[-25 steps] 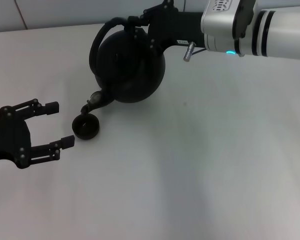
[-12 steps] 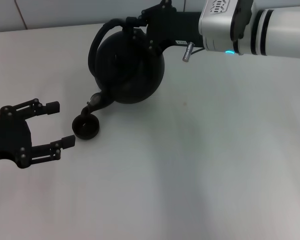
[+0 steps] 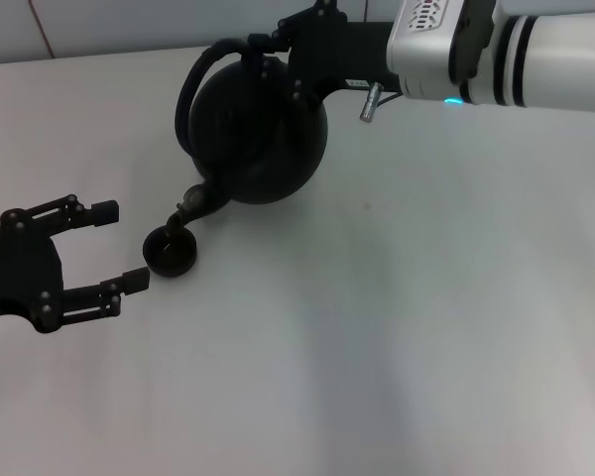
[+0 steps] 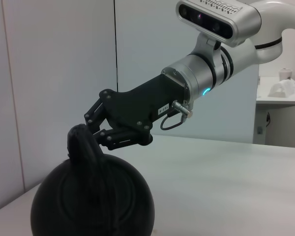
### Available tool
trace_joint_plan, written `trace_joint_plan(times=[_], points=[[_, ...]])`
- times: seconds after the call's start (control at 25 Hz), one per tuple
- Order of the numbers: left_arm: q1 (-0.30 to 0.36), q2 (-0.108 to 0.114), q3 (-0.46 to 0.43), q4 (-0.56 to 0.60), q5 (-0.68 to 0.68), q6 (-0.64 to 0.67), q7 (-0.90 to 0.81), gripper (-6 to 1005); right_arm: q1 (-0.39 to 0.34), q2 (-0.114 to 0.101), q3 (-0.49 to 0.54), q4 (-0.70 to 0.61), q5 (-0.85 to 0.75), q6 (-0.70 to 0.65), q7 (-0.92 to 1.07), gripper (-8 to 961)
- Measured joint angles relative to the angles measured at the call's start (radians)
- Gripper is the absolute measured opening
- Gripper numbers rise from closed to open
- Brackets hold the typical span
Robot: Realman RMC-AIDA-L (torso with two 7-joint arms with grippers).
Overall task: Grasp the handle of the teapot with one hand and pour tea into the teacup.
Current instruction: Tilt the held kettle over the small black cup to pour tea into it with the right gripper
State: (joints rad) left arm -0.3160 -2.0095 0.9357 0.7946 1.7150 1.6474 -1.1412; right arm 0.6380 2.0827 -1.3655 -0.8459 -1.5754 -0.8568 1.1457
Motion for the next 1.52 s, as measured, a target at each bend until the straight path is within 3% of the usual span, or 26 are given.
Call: trace_joint_plan(times=[1.52], points=[[0.003,0.002,-0.009,0.0,0.0,0.0,0.014,803,-0.019,0.003,-0.051,-0.077,-0.044,0.041,0.005,119]])
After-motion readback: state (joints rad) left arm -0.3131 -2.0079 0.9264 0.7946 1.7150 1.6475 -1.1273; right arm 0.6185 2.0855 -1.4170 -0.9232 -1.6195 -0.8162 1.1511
